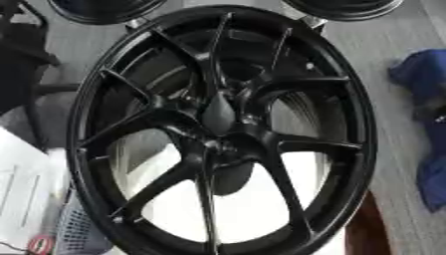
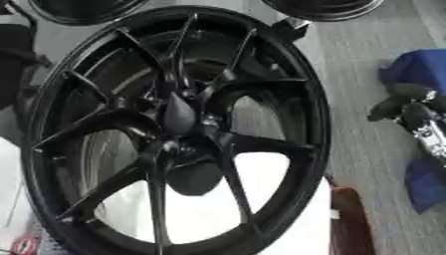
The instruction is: Pull the pin out of the wheel hub.
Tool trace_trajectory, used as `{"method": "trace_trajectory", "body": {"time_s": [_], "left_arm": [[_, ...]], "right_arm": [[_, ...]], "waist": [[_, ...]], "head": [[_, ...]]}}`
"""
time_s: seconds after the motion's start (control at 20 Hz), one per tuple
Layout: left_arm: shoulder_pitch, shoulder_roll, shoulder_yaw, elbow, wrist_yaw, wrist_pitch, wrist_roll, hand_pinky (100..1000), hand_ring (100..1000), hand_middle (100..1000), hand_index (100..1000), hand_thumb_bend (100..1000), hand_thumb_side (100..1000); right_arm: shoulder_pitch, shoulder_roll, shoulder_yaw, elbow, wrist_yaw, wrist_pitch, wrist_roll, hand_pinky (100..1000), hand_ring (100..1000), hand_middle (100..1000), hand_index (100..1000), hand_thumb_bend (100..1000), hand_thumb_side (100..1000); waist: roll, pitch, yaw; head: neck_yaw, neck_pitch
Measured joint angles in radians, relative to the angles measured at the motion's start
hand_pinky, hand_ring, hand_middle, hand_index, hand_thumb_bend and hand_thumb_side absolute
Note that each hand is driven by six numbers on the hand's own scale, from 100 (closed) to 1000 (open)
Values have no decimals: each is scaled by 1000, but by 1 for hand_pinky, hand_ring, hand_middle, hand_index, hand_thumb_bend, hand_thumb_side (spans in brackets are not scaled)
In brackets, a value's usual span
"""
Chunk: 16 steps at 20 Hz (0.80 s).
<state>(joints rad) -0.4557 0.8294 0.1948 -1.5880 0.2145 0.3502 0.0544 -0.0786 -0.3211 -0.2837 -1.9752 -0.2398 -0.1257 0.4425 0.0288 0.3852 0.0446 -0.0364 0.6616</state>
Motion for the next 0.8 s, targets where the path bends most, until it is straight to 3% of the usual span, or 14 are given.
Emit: {"method": "trace_trajectory", "body": {"time_s": [0.25,0.5,0.55,0.8], "left_arm": [[-42,-36,-4,-92,39,-11,82,718,715,577,733,209,701],[-63,-82,-26,-191,57,-17,160,718,715,577,733,209,701],[-63,-84,-29,-199,58,-15,167,723,712,575,730,212,649],[-114,-139,-4,-265,96,-41,200,726,711,575,731,228,679]], "right_arm": [[0,0,1,0,0,0,1,812,655,622,808,100,582],[0,0,1,0,-1,0,1,812,655,622,808,100,582],[0,0,1,0,-1,0,1,811,654,621,808,100,578],[-12,14,14,0,-19,3,6,811,654,620,808,100,576]], "waist": [[-1,0,0],[-1,0,0],[-1,0,0],[-38,-2,-31]], "head": [[4,0],[8,0],[8,0],[39,-10]]}}
